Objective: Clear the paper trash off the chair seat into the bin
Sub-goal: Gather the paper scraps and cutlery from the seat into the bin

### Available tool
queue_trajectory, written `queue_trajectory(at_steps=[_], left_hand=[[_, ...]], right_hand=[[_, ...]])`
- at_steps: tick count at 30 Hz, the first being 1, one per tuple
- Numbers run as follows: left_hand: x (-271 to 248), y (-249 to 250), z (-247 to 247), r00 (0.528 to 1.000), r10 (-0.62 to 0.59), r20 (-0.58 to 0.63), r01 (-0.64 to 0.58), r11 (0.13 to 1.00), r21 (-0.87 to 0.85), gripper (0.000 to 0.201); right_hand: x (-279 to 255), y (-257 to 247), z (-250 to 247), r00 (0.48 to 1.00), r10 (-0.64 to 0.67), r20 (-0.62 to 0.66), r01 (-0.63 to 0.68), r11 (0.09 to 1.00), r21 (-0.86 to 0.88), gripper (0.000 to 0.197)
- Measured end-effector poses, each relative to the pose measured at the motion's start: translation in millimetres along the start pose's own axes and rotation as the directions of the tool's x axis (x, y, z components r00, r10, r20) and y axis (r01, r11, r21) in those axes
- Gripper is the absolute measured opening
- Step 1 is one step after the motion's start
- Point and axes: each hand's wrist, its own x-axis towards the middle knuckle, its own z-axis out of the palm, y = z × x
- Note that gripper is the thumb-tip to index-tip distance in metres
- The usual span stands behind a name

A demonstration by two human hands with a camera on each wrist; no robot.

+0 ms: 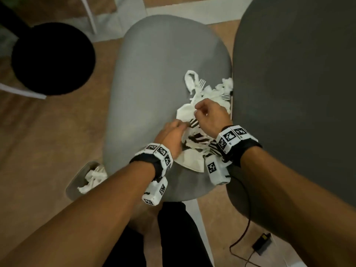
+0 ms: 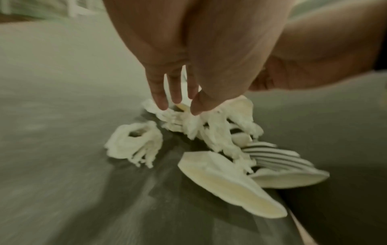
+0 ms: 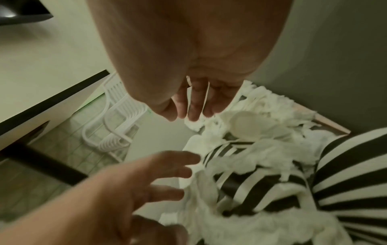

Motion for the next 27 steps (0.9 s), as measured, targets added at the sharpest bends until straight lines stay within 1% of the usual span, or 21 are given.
queue_trajectory(at_steps=[1, 2, 3, 5, 7, 9, 10, 12, 14, 15, 17, 19, 21, 23, 24, 25, 27], left_hand=[[8, 8, 7, 0.998, 0.031, 0.057, -0.034, 0.998, 0.058, 0.079], [15, 14, 12, 0.993, 0.059, 0.103, -0.072, 0.990, 0.120, 0.084], [20, 18, 17, 0.986, 0.084, 0.144, -0.109, 0.978, 0.180, 0.085], [26, 20, 22, 0.975, 0.105, 0.195, -0.156, 0.951, 0.267, 0.077], [28, 14, 22, 0.982, 0.090, 0.167, -0.139, 0.941, 0.310, 0.069], [29, 2, 18, 0.992, 0.052, 0.114, -0.085, 0.948, 0.305, 0.052], [29, -7, 14, 0.994, 0.026, 0.102, -0.056, 0.950, 0.306, 0.042], [26, -23, 7, 0.997, 0.007, 0.081, -0.029, 0.962, 0.272, 0.031], [21, -33, -1, 1.000, 0.008, 0.028, -0.013, 0.982, 0.187, 0.023], [18, -35, -3, 1.000, 0.003, -0.015, 0.000, 0.988, 0.155, 0.024], [16, -33, -8, 0.995, -0.024, -0.092, 0.035, 0.993, 0.115, 0.033], [20, -25, -13, 0.991, -0.039, -0.131, 0.049, 0.996, 0.077, 0.041], [30, -15, -15, 0.988, -0.026, -0.155, 0.034, 0.998, 0.048, 0.046], [45, -10, -15, 0.989, -0.020, -0.144, 0.024, 0.999, 0.025, 0.054], [52, -8, -15, 0.992, -0.036, -0.119, 0.035, 0.999, -0.008, 0.056], [59, -7, -15, 0.995, -0.053, -0.083, 0.051, 0.998, -0.029, 0.054], [69, -7, -15, 0.996, -0.073, -0.054, 0.073, 0.997, -0.003, 0.044]], right_hand=[[6, 8, -6, 0.999, 0.007, -0.036, -0.008, 1.000, -0.016, 0.024], [12, 15, -11, 0.997, 0.017, -0.074, -0.019, 0.999, -0.034, 0.026], [18, 21, -15, 0.994, 0.039, -0.103, -0.044, 0.998, -0.051, 0.029], [26, 32, -18, 0.989, 0.112, -0.094, -0.120, 0.989, -0.090, 0.039], [30, 43, -17, 0.984, 0.180, -0.018, -0.181, 0.973, -0.146, 0.052], [30, 53, -12, 0.976, 0.210, 0.060, -0.194, 0.960, -0.200, 0.059], [30, 58, -8, 0.974, 0.209, 0.082, -0.186, 0.957, -0.224, 0.058], [29, 62, -2, 0.981, 0.176, 0.086, -0.151, 0.957, -0.248, 0.049], [30, 62, 2, 0.988, 0.144, 0.063, -0.125, 0.963, -0.239, 0.043], [29, 60, 3, 0.989, 0.136, 0.058, -0.119, 0.966, -0.230, 0.042], [30, 52, 4, 0.992, 0.121, 0.046, -0.109, 0.972, -0.208, 0.043], [31, 44, 3, 0.995, 0.099, 0.031, -0.091, 0.976, -0.196, 0.045], [33, 38, 2, 0.996, 0.083, 0.038, -0.073, 0.976, -0.206, 0.046], [35, 33, 1, 0.995, 0.071, 0.072, -0.052, 0.971, -0.232, 0.045], [36, 32, 1, 0.994, 0.064, 0.093, -0.039, 0.969, -0.244, 0.044], [37, 32, 0, 0.992, 0.058, 0.114, -0.027, 0.967, -0.254, 0.044], [40, 33, -1, 0.987, 0.054, 0.152, -0.012, 0.964, -0.264, 0.045]])
